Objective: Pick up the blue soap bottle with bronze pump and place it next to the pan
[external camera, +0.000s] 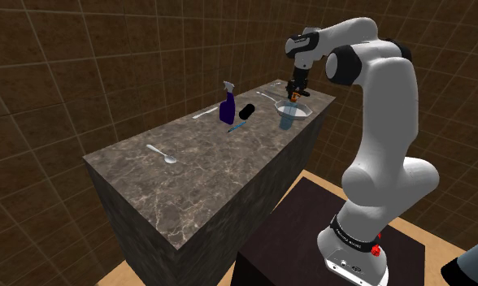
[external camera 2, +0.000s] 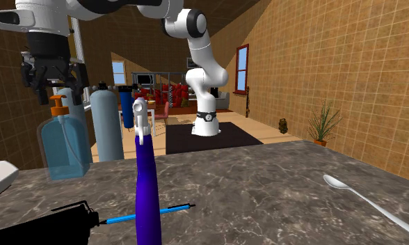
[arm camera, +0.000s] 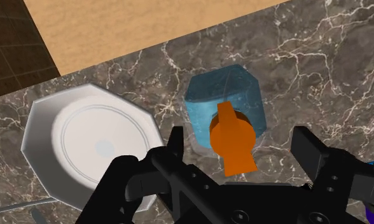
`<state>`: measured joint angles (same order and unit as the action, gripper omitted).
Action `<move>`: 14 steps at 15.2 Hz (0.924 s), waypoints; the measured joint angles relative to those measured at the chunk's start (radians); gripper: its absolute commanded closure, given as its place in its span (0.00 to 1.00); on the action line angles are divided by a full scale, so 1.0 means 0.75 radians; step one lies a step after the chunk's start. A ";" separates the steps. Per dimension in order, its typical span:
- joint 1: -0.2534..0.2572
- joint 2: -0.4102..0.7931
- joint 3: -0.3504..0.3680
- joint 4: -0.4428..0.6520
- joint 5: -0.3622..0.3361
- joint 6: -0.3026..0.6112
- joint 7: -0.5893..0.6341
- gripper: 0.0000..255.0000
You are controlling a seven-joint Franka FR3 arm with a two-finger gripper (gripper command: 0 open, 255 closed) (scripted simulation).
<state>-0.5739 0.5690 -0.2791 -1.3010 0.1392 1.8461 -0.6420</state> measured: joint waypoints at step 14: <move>-0.013 -0.003 -0.003 0.167 -0.004 -0.168 0.008 0.00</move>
